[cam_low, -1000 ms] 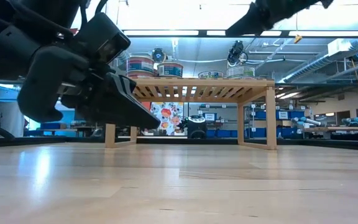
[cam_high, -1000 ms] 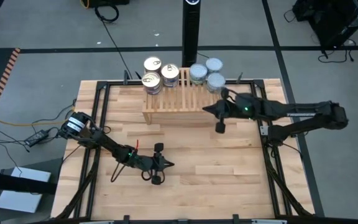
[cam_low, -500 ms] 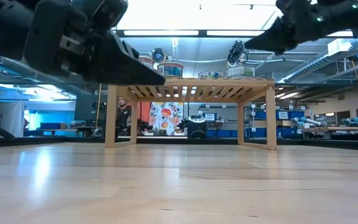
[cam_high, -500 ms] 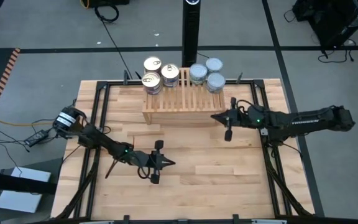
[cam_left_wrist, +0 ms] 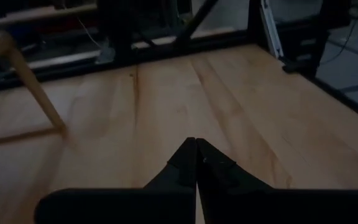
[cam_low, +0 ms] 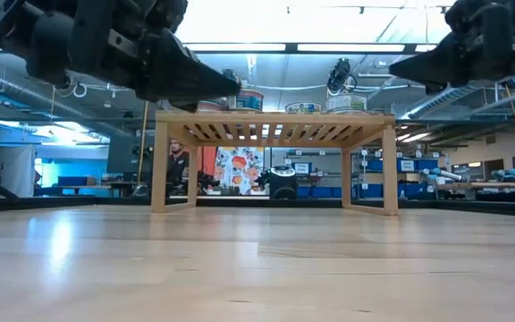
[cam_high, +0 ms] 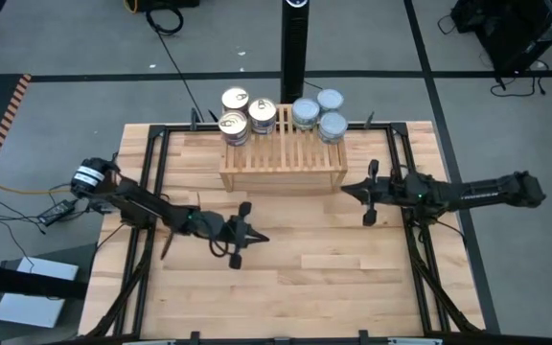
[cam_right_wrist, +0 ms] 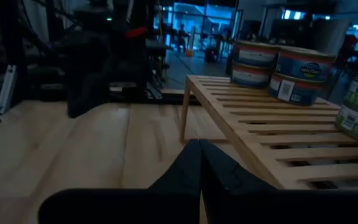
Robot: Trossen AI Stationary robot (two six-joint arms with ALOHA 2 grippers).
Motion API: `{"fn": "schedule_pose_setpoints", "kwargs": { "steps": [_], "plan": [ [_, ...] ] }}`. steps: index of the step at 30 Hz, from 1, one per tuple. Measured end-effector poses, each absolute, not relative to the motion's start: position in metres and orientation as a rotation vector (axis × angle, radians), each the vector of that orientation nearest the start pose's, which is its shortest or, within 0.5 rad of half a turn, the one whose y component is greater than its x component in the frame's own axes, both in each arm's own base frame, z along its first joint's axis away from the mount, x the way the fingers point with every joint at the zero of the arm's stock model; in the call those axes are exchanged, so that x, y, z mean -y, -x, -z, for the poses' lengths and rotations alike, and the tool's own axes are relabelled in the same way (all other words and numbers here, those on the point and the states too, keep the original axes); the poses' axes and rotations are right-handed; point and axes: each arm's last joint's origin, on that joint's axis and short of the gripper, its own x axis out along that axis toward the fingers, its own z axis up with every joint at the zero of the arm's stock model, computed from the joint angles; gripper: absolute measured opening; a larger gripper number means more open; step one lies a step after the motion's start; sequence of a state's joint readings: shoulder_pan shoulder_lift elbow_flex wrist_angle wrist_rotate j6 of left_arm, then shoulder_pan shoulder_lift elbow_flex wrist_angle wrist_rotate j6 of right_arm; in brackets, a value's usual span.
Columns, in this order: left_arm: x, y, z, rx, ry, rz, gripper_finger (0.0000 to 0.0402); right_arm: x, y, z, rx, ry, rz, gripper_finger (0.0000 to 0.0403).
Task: Stack canned seafood by type on shelf
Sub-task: Return to Home Position
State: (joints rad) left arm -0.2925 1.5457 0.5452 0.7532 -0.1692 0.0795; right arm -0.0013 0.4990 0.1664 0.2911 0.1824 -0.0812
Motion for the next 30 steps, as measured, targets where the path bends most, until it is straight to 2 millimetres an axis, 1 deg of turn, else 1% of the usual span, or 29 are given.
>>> {"fn": "schedule_pose_setpoints", "kwargs": {
  "steps": [5, 8, 11, 15, 23, 30],
  "plan": [
    [0.064, -0.260, -0.185, -0.170, -0.109, 0.139, 0.0005, 0.004, -0.125, -0.198, -0.048, 0.084, 0.173, 0.0008],
    [0.057, -0.247, -0.188, -0.150, -0.103, 0.127, 0.0005, 0.005, -0.120, -0.199, -0.043, 0.081, 0.178, 0.0008],
    [0.050, -0.236, -0.188, -0.140, -0.097, 0.109, 0.0005, 0.005, -0.116, -0.200, -0.031, 0.080, 0.179, 0.0007],
    [0.042, -0.224, -0.188, -0.124, -0.092, 0.086, 0.0005, 0.005, -0.112, -0.195, -0.077, 0.082, 0.176, 0.0007],
    [0.024, -0.199, -0.193, -0.062, -0.082, 0.034, 0.0005, 0.003, -0.110, -0.192, -0.105, 0.036, 0.129, 0.0007],
    [0.015, -0.172, -0.183, -0.020, -0.068, 0.011, 0.0005, 0.003, -0.109, -0.191, -0.115, 0.004, 0.130, 0.0007]
  ]
}}
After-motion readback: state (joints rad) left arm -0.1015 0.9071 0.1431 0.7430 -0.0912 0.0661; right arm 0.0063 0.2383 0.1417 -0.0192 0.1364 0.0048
